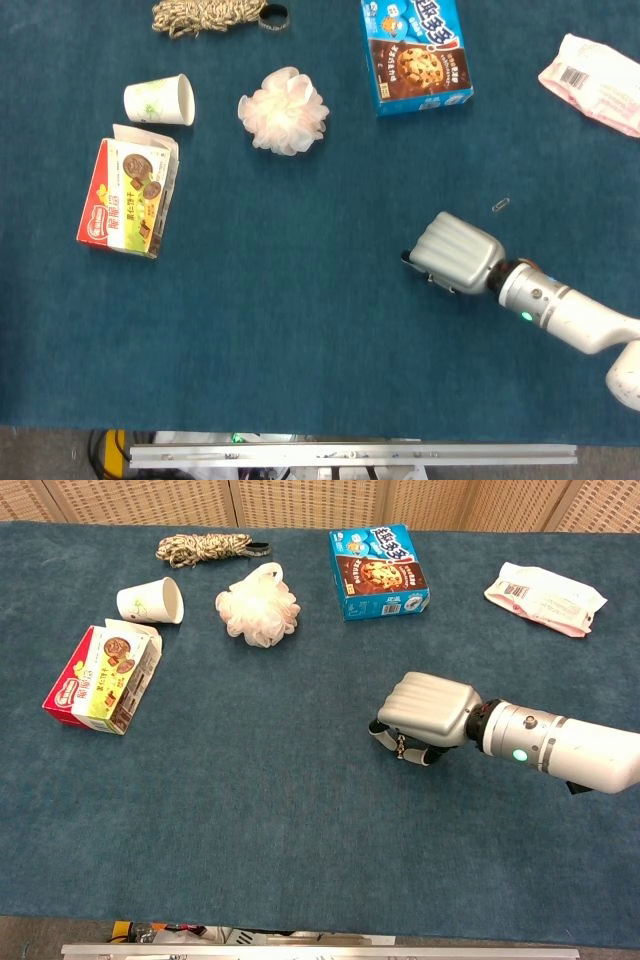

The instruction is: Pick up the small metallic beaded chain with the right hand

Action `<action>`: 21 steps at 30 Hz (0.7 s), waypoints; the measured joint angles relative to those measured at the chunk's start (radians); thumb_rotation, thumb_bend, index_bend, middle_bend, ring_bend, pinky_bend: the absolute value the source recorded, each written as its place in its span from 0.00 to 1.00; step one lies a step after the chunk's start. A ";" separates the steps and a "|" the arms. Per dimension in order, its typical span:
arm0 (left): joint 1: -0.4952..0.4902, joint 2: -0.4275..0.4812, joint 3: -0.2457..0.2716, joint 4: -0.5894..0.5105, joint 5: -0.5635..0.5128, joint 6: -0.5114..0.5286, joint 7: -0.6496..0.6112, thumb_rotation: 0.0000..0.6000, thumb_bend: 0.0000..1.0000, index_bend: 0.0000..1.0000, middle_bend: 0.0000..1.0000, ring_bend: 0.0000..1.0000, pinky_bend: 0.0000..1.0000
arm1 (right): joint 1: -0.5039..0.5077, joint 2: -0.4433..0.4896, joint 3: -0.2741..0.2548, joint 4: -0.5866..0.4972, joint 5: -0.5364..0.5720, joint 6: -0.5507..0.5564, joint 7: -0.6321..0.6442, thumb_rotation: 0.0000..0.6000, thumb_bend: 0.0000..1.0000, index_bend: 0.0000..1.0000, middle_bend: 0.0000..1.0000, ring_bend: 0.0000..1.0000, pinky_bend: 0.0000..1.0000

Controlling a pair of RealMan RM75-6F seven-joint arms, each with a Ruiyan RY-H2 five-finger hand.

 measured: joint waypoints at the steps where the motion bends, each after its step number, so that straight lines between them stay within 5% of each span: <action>1: 0.000 0.000 0.000 0.000 0.001 0.001 -0.001 1.00 0.28 0.00 0.02 0.02 0.02 | -0.001 0.000 0.000 0.000 0.001 0.004 0.003 1.00 0.36 0.64 0.94 1.00 1.00; 21: -0.007 0.004 -0.003 -0.012 0.009 -0.003 0.009 1.00 0.28 0.00 0.02 0.02 0.02 | -0.068 0.080 0.018 -0.049 -0.022 0.201 0.315 1.00 0.51 0.79 0.97 1.00 1.00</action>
